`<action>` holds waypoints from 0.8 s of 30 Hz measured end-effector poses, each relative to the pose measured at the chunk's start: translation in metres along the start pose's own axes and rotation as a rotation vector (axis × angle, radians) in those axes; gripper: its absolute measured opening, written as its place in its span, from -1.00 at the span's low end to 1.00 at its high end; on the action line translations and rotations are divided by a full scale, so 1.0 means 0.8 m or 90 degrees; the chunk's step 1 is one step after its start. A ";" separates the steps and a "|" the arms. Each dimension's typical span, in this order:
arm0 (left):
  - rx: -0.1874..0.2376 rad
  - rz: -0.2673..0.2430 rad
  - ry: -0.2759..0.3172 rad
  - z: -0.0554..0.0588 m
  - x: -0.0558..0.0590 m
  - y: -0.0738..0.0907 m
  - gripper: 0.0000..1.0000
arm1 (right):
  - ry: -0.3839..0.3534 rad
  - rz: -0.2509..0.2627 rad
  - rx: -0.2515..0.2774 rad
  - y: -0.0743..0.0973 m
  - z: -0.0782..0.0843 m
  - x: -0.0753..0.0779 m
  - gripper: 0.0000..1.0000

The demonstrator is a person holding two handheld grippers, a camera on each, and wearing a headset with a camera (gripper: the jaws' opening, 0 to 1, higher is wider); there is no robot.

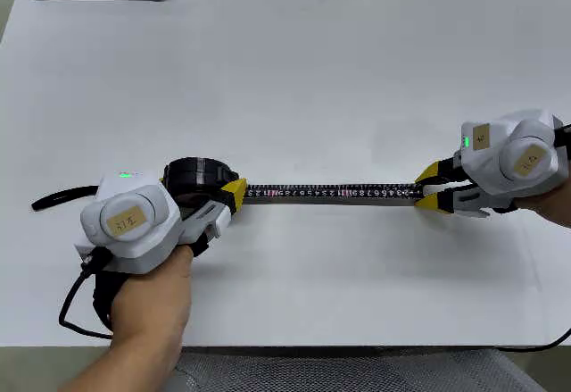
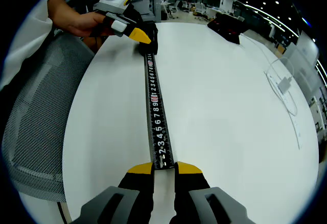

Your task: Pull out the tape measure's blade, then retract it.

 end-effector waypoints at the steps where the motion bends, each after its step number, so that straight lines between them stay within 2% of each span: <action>1: 0.001 -0.002 -0.001 0.000 0.001 0.001 0.22 | -0.001 0.000 0.000 0.000 0.000 0.000 -0.78; 9: 0.010 -0.009 0.005 -0.002 0.001 0.005 0.20 | -0.005 0.001 -0.001 0.000 0.000 0.000 -0.78; 19: -0.017 -0.012 -0.008 -0.005 0.002 0.003 0.17 | -0.004 -0.002 -0.003 0.000 0.001 -0.001 -0.78; 24: -0.033 -0.014 -0.009 -0.006 0.000 0.002 0.14 | 0.007 0.002 -0.018 -0.001 -0.002 -0.002 -0.79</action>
Point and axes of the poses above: the centre of the closed fingertips' face, and the gripper's own axes: y roughly backward along the fingers, x roughly to its right, z roughly out of its underside, the point moved 7 cm from there along y, roughly backward along the fingers, and after that the axes turned 5 degrees about -x, right-handed, at the moved point
